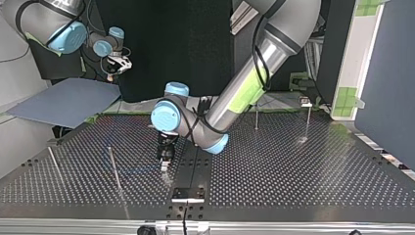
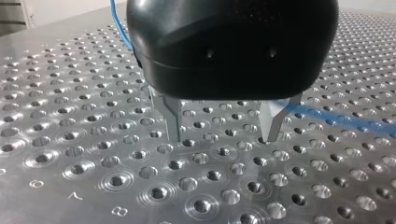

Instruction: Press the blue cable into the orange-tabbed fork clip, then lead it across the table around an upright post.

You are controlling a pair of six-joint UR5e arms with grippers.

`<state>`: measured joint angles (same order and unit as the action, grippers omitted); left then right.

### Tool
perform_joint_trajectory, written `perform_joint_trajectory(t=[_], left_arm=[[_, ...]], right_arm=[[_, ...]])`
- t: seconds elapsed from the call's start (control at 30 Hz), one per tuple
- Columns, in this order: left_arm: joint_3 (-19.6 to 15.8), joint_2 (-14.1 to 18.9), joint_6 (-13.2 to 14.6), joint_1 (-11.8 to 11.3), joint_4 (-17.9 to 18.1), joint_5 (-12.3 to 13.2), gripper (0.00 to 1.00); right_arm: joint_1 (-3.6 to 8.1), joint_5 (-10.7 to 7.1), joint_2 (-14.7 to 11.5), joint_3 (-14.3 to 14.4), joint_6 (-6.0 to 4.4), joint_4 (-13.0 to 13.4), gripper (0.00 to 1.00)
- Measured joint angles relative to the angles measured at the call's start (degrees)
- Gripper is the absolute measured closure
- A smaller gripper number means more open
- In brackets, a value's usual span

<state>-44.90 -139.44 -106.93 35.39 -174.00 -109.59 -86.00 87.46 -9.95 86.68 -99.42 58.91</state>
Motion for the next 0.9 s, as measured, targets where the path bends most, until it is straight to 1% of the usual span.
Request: perform_joint_trajectory(t=[0.33, 0.4, 0.43, 0.47, 0.5, 0.53, 0.67, 0.8, 0.9], left_arm=[[0.0, 0.0, -3.1, -0.4, -0.1, 0.6, 0.18], [0.0, 0.0, -3.5, -0.5, -0.1, 0.6, 0.18], [0.0, 0.1, -3.6, -0.6, -0.1, 0.7, 0.15], [0.0, 0.1, -3.7, -0.6, -0.1, 0.7, 0.15], [0.0, 0.1, -3.8, -0.6, -0.1, 0.7, 0.15], [0.0, 0.1, -4.0, -0.7, -0.1, 0.7, 0.11], [-0.2, 0.2, -5.6, -0.9, -0.3, 1.4, 0.11], [-0.7, 0.5, -7.5, -0.7, -0.3, 1.5, 0.11], [-1.8, 1.3, -9.0, -0.2, 0.3, 1.5, 0.11]], right_arm=[[0.26, 0.06, 0.1, -0.3, 0.01, -0.3, 1.00], [0.37, -0.17, 0.0, -0.7, 0.30, -0.4, 1.00], [0.43, -0.33, 0.0, -0.9, 0.45, -0.5, 1.00], [0.53, -0.62, 0.0, -1.3, 0.57, -0.5, 1.00], [0.63, -0.87, 0.0, -1.5, 0.56, -0.6, 1.00], [0.75, -1.11, 0.0, -1.6, 0.48, -0.6, 1.00], [1.31, -1.96, -0.1, -2.0, 0.04, -0.7, 1.00], [1.53, -2.21, -0.1, -2.1, -0.06, -0.7, 1.00], [1.56, -2.26, -0.1, -2.1, -0.08, -0.7, 1.00]])
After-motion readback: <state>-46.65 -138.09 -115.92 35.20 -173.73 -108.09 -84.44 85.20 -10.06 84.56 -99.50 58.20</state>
